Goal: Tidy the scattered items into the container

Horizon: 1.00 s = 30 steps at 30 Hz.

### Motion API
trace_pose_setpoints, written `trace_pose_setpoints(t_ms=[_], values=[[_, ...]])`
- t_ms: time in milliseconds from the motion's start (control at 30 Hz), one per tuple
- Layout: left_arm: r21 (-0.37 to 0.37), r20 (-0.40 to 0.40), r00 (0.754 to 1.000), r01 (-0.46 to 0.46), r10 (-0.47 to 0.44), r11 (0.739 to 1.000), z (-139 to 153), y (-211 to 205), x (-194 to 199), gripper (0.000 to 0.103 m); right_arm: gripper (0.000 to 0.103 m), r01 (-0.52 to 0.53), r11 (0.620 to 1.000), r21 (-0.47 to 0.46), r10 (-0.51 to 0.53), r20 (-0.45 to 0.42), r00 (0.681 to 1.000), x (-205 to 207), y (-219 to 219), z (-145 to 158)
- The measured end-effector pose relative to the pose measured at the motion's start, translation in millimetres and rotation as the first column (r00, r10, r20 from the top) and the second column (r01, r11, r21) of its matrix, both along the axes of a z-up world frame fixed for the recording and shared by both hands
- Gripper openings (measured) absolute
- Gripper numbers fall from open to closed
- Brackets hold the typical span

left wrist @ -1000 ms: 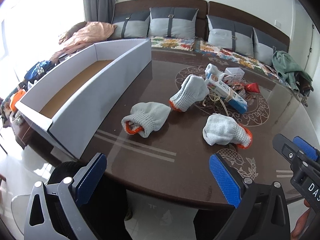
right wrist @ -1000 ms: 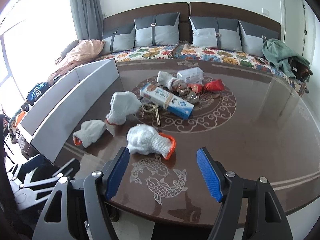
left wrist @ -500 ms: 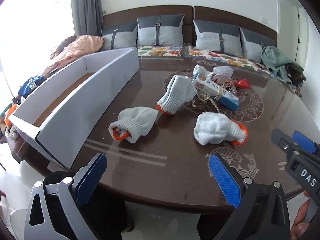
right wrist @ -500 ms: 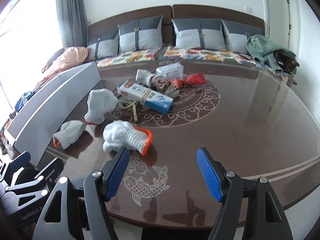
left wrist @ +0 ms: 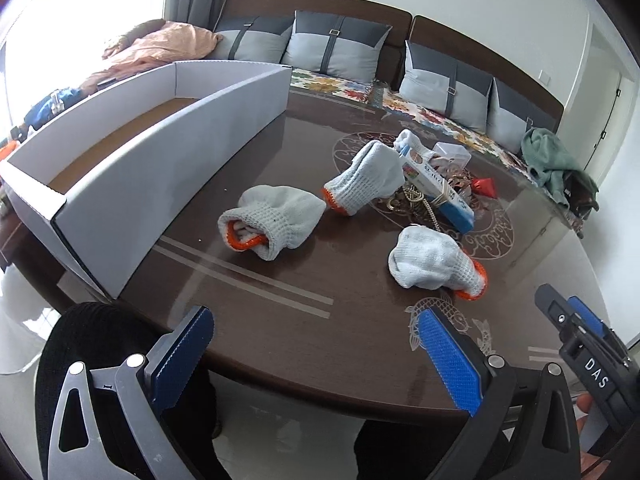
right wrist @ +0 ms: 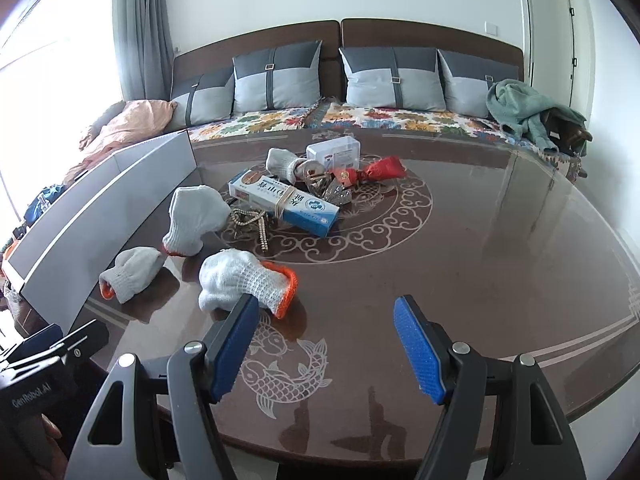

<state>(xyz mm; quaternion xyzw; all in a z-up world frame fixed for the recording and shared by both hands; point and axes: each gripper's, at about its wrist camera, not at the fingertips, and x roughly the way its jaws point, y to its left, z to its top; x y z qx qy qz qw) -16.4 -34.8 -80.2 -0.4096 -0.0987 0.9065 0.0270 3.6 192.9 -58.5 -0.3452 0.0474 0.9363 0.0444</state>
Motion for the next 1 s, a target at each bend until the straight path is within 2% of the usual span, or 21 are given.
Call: trace_pose_setpoints(t_ms=[100, 400, 600, 1000], values=[[0.014, 0.008, 1.0, -0.004, 0.004, 1.0, -1, 1, -1, 0.103, 0.071, -0.016, 1.0, 0.001, 0.016, 0.003, 1.0, -1, -3, -4], [-0.062, -0.008, 0.999, 0.043, -0.043, 0.997, 1, 16, 0, 0.103, 0.071, -0.038, 0.999, 0.003, 0.038, 0.024, 0.999, -1, -7, -9], [-0.086, -0.011, 0.998, 0.067, -0.068, 0.994, 0, 22, 1, 0.103, 0.071, -0.054, 0.999, 0.004, 0.054, 0.047, 0.997, -2, -11, -14], [-0.078, 0.003, 0.998, 0.062, -0.062, 0.995, -2, 19, 0, 0.103, 0.071, -0.063, 0.998, 0.0, 0.063, 0.062, 0.996, -4, -12, -16]])
